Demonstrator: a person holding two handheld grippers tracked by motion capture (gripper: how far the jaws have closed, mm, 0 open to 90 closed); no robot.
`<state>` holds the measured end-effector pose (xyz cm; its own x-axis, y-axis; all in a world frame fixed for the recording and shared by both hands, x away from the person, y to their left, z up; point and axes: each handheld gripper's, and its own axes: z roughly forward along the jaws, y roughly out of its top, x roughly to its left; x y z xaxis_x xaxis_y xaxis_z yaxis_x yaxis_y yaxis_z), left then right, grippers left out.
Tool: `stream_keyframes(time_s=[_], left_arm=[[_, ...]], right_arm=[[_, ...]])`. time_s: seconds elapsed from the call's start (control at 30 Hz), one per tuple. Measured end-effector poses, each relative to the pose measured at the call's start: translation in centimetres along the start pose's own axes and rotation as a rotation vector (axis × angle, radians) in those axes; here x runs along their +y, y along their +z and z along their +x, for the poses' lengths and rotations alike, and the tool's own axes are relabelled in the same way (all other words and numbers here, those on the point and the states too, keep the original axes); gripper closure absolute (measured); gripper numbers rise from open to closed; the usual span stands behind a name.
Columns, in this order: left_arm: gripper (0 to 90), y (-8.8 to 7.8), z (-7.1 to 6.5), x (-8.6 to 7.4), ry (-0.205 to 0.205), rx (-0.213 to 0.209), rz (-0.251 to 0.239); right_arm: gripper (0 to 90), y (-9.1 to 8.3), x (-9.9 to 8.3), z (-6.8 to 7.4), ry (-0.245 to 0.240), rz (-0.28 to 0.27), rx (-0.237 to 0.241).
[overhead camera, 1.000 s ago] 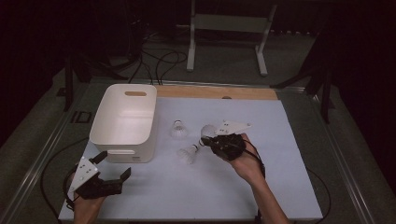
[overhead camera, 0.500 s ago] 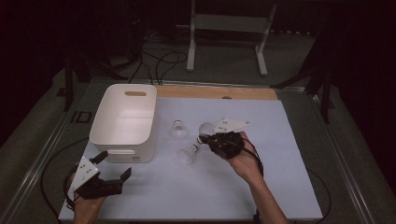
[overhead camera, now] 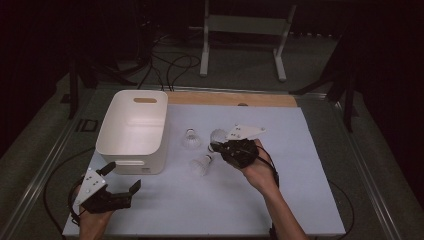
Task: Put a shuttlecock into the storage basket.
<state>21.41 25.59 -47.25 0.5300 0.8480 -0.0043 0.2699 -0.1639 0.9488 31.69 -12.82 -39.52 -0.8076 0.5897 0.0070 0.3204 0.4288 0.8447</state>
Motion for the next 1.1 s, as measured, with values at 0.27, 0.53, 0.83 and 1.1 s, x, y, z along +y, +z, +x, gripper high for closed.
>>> stream_keyframes(time_s=[0.27,0.53,0.83,1.1], left_arm=[[0.0,0.0,0.0,0.0,0.001,0.0,0.001],[0.0,-0.1,0.0,0.0,0.002,0.0,0.0],[0.0,0.0,0.0,0.0,0.002,0.001,0.001],[0.0,-0.1,0.0,0.0,0.003,0.0,0.001]], right_arm=[[89.1,0.2,0.5,0.1,0.008,-0.008,-0.003],[89.1,0.2,0.9,0.2,0.005,-0.017,0.0],[89.1,0.3,1.3,0.3,0.004,-0.025,0.001],[89.1,0.3,1.8,0.5,0.006,-0.034,0.0]])
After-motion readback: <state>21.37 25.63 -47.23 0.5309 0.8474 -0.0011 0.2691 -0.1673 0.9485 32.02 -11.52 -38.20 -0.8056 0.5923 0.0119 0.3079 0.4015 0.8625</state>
